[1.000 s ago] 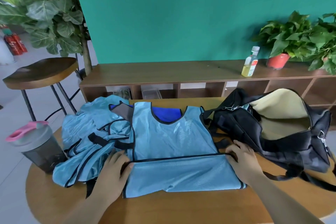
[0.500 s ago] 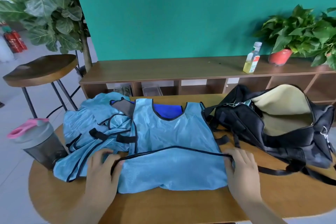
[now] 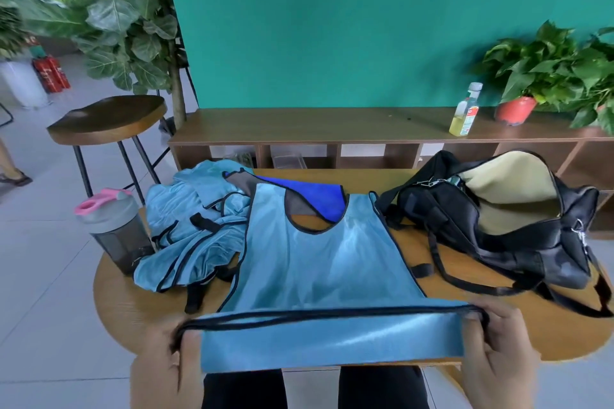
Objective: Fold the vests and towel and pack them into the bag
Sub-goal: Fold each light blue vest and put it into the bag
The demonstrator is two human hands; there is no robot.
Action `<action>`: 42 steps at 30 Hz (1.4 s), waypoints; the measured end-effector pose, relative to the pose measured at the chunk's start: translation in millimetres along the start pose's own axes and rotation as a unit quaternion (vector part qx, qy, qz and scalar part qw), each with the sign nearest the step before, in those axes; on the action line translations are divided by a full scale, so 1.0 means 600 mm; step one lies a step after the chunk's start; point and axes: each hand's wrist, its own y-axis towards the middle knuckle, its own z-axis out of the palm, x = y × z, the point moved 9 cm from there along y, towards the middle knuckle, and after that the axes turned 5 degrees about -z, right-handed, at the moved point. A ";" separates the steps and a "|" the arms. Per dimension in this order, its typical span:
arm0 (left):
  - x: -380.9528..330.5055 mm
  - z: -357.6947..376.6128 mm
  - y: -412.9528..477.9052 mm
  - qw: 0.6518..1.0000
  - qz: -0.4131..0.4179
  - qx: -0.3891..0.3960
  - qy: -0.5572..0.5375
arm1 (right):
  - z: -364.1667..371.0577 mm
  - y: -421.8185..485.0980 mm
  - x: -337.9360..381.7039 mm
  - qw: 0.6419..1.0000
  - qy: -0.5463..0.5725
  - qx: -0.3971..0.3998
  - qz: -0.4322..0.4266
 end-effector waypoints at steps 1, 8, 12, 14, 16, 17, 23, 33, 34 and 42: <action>-0.005 -0.008 -0.007 1.000 0.008 -0.012 0.000 | -0.010 -0.008 0.007 1.000 0.000 -0.012 -0.011; -0.040 -0.027 0.032 0.997 -0.001 -0.031 -0.071 | -0.029 0.028 0.064 0.997 -0.001 -0.060 -0.039; -0.041 0.052 0.107 1.000 -0.008 0.029 0.007 | 0.077 0.105 0.040 0.995 -0.050 0.085 -0.013; 0.015 0.119 0.147 0.994 -0.059 0.087 0.043 | 0.158 0.126 -0.010 0.982 -0.068 0.175 0.022; 0.081 0.181 0.162 0.980 -0.100 0.150 0.081 | 0.226 0.124 -0.078 0.957 -0.105 0.263 0.070; 0.106 0.206 0.156 0.972 -0.103 0.186 0.102 | 0.249 0.117 -0.108 0.942 -0.129 0.299 0.085; 0.156 0.230 0.101 0.958 -0.046 0.247 0.141 | 0.253 0.079 -0.167 0.927 -0.202 0.304 0.090; 0.146 0.245 0.117 0.948 0.014 0.203 0.245 | 0.308 0.118 -0.141 0.903 -0.299 0.305 -0.034; 0.146 0.250 0.114 0.945 0.025 0.200 0.257 | 0.330 0.126 -0.138 0.892 -0.307 0.328 -0.050; 0.148 0.263 0.102 0.926 0.058 0.212 0.306 | 0.404 0.159 -0.211 0.825 -0.368 0.429 -0.010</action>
